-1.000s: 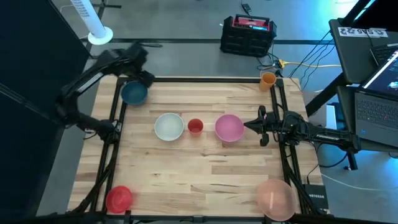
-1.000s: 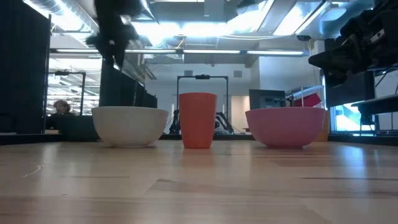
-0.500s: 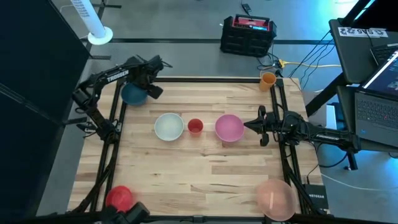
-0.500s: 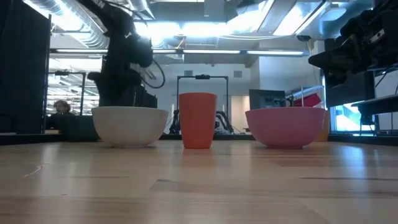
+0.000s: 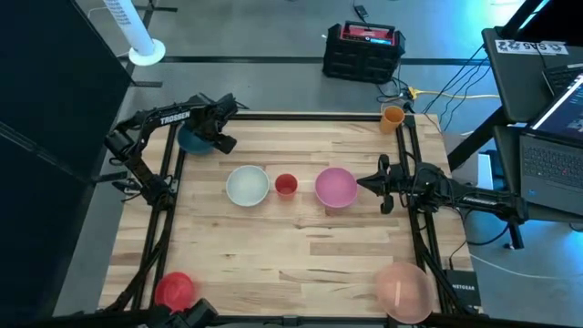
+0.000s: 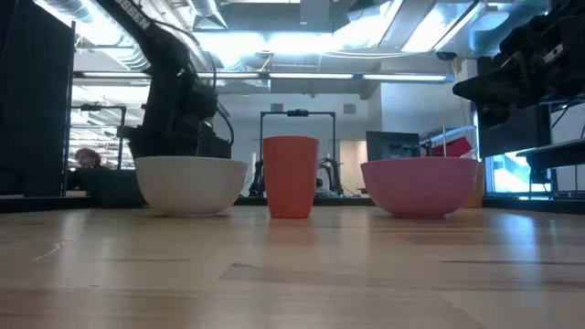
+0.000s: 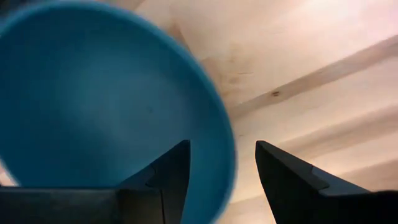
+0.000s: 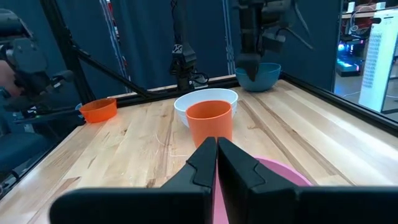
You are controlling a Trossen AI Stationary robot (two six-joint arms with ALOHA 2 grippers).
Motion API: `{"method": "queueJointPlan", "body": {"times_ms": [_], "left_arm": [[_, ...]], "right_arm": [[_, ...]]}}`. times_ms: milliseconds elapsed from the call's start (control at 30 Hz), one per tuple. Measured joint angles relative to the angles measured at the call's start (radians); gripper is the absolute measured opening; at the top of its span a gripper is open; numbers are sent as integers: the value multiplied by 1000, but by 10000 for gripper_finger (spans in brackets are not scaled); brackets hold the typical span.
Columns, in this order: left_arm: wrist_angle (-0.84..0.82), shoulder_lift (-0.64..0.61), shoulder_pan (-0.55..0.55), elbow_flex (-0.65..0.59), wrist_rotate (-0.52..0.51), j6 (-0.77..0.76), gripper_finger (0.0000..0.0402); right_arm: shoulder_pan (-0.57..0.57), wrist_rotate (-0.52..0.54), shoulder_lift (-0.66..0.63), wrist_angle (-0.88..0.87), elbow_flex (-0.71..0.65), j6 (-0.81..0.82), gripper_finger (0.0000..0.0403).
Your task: Nest bowls inside each other
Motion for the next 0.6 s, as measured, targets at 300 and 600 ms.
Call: {"method": "queueJointPlan", "body": {"times_ms": [300, 600], "left_arm": [[130, -1, 16, -84, 2, 82, 11], [-19, -74, -171, 61, 57, 155, 1]], "right_arm": [[0, 26, 0, -4, 0, 0, 1], [0, 38, 0, -7, 0, 0, 1]]}}
